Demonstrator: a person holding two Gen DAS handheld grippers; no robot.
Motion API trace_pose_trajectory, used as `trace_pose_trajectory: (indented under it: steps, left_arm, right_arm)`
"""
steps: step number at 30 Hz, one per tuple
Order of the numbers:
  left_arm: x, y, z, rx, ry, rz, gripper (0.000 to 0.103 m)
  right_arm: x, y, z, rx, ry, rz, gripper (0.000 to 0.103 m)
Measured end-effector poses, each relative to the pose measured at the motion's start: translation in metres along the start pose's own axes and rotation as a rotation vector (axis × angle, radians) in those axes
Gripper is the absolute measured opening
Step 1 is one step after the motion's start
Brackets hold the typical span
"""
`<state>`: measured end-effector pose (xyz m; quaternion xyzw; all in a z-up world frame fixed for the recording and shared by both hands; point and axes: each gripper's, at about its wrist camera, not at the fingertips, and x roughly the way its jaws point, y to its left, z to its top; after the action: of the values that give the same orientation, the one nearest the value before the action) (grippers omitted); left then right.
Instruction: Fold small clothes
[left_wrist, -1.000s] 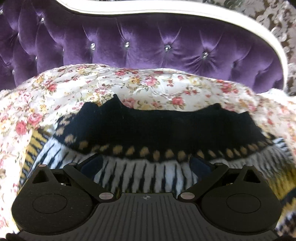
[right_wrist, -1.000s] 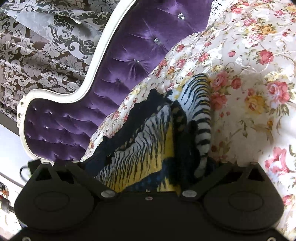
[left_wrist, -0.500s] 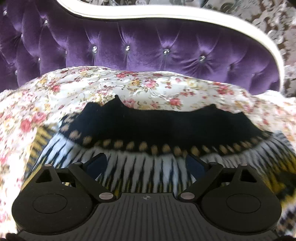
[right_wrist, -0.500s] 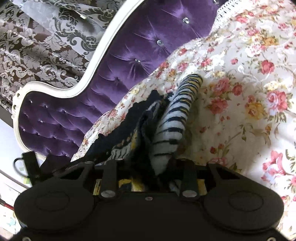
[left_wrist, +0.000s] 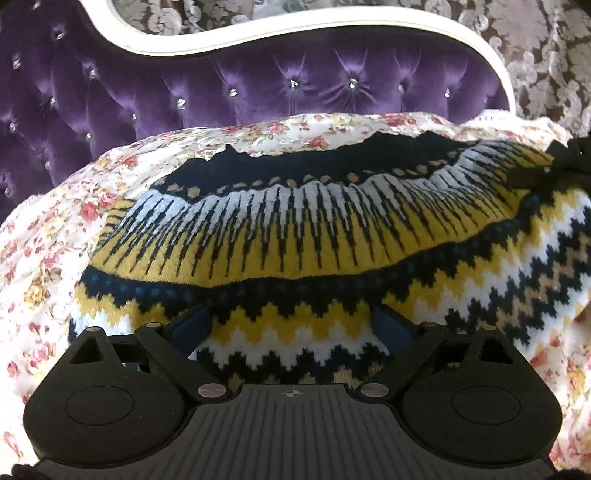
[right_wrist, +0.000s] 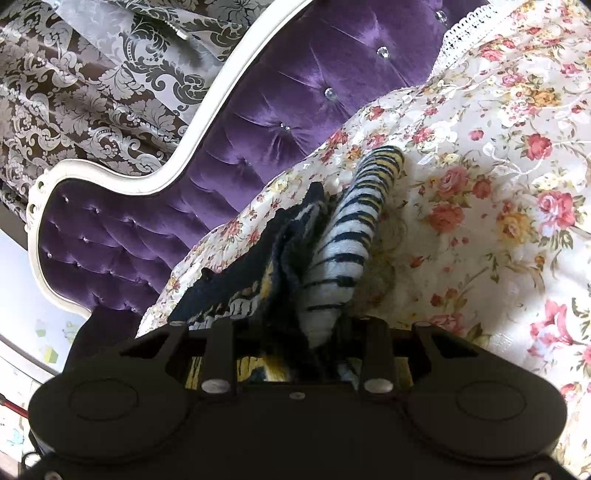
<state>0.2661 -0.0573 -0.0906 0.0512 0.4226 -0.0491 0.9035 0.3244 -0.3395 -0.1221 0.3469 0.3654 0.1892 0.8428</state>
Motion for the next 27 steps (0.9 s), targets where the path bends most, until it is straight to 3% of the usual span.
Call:
trace_pose_trajectory:
  steps: [8,13,17,27]
  left_arm:
    - [-0.028,0.043,-0.006,-0.137,-0.011,-0.109,0.094]
    - [-0.06,0.091,-0.012,-0.141,-0.061,-0.036,0.094]
    - [-0.072,0.126,-0.02,-0.192,-0.069,-0.001,0.094]
    - [-0.08,0.164,-0.046,-0.259,-0.035,-0.018,0.094]
  right_arm:
    - [-0.005,0.016,-0.001,-0.054,-0.023,-0.036,0.041]
    - [-0.007,0.052,-0.003,-0.133,-0.035,-0.09,0.041]
    - [0.003,0.097,-0.003,-0.179,-0.008,-0.072,0.04]
    - [0.082,0.206,-0.035,-0.315,0.112,0.015,0.04]
